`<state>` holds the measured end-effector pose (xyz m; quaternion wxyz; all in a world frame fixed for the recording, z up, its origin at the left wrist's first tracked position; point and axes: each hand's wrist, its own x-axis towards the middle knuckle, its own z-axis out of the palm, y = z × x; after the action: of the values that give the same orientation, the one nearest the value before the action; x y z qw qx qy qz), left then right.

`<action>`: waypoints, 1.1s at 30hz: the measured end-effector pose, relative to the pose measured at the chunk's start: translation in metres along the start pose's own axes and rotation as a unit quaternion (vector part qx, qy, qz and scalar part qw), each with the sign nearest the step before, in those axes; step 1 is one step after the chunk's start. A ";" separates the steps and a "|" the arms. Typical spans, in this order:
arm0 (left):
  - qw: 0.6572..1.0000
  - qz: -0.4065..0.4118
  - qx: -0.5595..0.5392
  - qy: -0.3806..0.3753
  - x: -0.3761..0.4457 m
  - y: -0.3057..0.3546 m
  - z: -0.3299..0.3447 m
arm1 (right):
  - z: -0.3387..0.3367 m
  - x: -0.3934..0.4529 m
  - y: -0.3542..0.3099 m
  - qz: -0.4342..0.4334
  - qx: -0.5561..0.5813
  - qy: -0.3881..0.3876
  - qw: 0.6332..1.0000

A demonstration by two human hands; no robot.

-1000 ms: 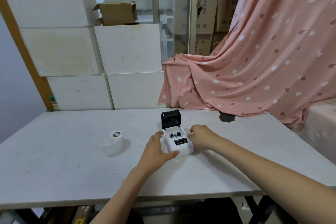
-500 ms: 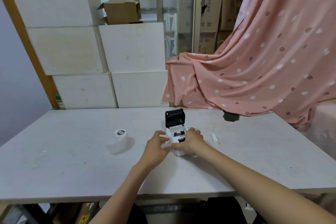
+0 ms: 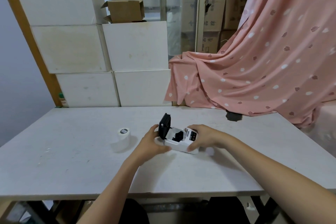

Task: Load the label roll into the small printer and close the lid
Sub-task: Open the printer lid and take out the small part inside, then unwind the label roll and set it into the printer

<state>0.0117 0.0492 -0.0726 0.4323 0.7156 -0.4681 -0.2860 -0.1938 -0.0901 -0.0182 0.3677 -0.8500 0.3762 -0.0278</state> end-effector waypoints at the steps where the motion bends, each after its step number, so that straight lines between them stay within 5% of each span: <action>1: 1.000 0.007 -0.003 -0.002 0.000 0.000 0.000 | -0.005 0.000 0.001 -0.007 -0.003 -0.021 1.000; 8: 0.999 0.015 0.015 -0.028 -0.007 0.008 -0.002 | -0.022 0.003 -0.001 -0.008 -0.055 -0.103 0.993; 17: 1.000 0.013 0.002 -0.008 -0.012 0.011 0.001 | -0.023 0.011 0.002 -0.014 -0.064 -0.097 0.993; 22: 0.991 0.013 0.136 -0.016 -0.014 0.017 -0.018 | -0.028 0.005 -0.006 -0.013 -0.101 -0.104 0.989; 26: 0.971 0.080 0.212 0.079 -0.011 0.034 -0.056 | -0.038 0.003 -0.023 -0.038 -0.001 -0.034 0.999; 29: 0.951 0.053 0.244 0.181 -0.007 0.036 -0.082 | -0.039 0.011 -0.041 -0.052 0.033 0.069 0.996; 33: 0.922 -0.051 0.361 0.128 0.008 0.017 -0.099 | -0.033 0.026 -0.067 -0.065 0.030 0.112 0.991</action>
<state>0.0882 0.0732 -0.0120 0.1860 0.8766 -0.4431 -0.0256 -0.1443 -0.0974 0.0434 0.3464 -0.8527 0.3577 -0.1582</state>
